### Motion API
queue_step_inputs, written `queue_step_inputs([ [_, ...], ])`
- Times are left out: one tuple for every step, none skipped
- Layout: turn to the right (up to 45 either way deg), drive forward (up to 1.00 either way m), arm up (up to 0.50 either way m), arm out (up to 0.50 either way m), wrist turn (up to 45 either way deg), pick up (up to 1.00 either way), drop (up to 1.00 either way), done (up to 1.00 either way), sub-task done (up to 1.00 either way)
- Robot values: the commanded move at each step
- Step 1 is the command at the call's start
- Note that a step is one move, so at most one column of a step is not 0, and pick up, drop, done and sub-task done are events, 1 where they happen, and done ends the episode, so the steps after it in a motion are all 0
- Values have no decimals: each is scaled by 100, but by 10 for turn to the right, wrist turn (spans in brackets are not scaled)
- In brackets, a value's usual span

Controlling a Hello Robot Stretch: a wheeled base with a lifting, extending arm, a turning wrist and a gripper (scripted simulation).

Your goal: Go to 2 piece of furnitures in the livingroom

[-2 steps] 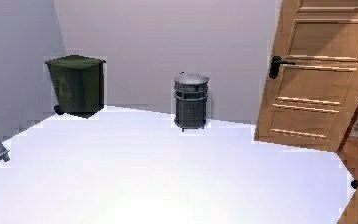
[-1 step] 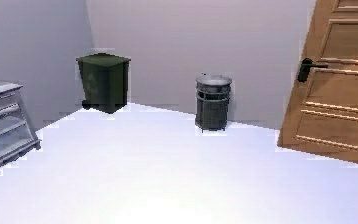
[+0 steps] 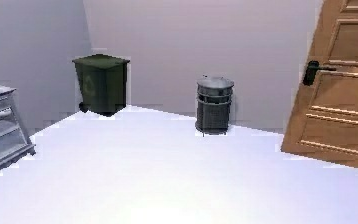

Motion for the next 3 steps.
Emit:
queue_step_inputs([
  [150,0,0,0,0,0,0,0,0],
  [0,70,0,0,0,0,0,0,0],
  [450,0,0,0,0,0,0,0,0],
])
